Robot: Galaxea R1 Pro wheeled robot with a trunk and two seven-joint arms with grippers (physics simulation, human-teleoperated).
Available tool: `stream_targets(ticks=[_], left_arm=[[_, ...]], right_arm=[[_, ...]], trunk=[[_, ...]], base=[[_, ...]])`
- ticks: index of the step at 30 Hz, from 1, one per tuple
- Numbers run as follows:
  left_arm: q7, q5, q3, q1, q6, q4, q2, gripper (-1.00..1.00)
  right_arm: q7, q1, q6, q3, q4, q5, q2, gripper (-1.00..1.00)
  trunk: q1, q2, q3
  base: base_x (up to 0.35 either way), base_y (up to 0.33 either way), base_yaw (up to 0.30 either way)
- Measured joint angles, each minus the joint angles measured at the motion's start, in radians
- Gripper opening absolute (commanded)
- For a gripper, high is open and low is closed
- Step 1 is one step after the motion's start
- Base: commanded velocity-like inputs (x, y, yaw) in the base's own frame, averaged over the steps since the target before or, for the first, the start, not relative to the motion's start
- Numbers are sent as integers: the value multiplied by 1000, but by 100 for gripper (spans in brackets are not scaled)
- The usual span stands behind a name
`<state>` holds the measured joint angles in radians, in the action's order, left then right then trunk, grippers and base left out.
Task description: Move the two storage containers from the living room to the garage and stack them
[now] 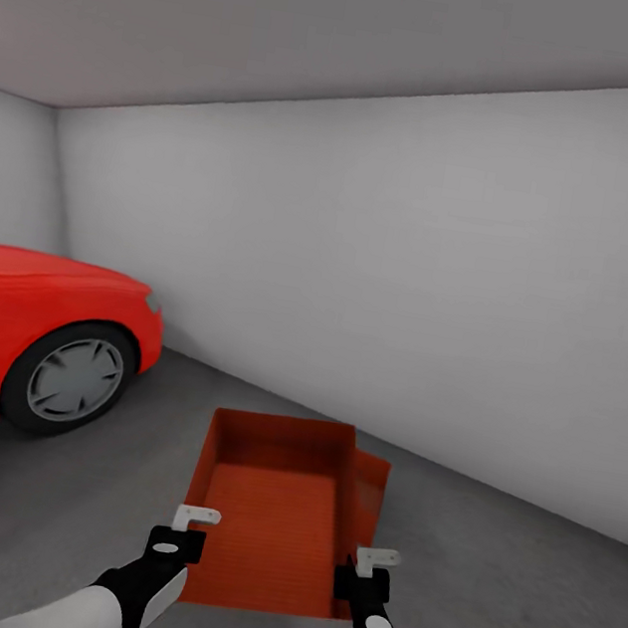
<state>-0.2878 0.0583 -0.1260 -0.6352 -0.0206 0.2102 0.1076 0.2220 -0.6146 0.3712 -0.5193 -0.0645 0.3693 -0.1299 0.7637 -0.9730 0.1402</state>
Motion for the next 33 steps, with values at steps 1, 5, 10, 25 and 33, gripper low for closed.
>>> stream_targets(ticks=[1, 5, 10, 25, 33], left_arm=[[0, 0, 0, 0, 0, 0, 0, -100], [0, 0, 0, 0, 0, 0, 0, -100], [0, 1, 0, 0, 0, 0, 0, -100], [-1, 1, -1, 0, 0, -1, 0, -100], [-1, 0, 0, 0, 0, 0, 0, -100]], right_arm=[[0, 0, 0, 0, 0, 0, 0, -100], [0, 0, 0, -1, 0, 0, 0, -100], [0, 0, 0, 0, 0, 0, 0, -100], [0, 0, -1, 0, 0, -1, 1, -100], [0, 0, -1, 0, 0, -1, 0, -100]], trunk=[[0, 0, 0], [0, 0, 0], [0, 0, 0], [0, 0, 0], [0, 0, 0]], base=[[305, 197, -285], [304, 197, -285], [304, 197, -285], [304, 197, -285], [304, 197, -215]])
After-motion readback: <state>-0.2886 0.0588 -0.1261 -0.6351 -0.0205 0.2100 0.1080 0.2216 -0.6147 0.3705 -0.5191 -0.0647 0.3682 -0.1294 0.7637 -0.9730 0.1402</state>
